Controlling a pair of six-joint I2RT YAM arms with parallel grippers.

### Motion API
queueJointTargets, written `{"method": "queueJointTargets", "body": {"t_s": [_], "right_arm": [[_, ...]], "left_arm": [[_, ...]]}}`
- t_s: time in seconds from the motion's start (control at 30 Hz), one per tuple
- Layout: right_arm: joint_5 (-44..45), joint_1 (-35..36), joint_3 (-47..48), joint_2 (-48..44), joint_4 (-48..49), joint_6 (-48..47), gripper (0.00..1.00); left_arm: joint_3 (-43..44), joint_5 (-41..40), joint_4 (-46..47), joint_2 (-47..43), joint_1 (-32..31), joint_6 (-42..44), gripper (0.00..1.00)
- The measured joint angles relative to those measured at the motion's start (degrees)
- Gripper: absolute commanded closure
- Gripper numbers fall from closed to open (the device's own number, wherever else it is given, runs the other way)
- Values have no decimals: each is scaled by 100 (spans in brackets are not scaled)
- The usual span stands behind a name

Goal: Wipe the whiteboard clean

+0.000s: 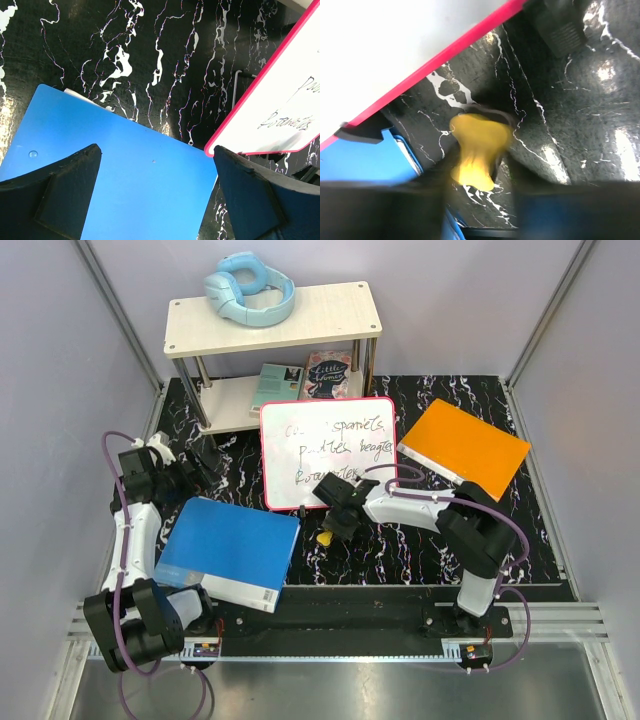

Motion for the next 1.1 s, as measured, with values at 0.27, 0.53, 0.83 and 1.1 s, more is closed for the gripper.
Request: {"method": "queueJointTargets", "body": {"t_s": [0.27, 0.53, 0.83, 1.1], "right_arm": [[-192, -37, -7, 85, 238, 13, 88], [-278, -44, -7, 101, 339, -101, 100], [-197, -37, 0, -310, 234, -719, 100], [328, -35, 448, -1130, -105, -1613, 100]], "left_arm": [[0, 11, 0, -4, 0, 2, 1], [0, 83, 2, -4, 0, 4, 1], [-72, 378, 72, -179, 0, 70, 1], [-450, 925, 772, -326, -17, -227, 1]]}}
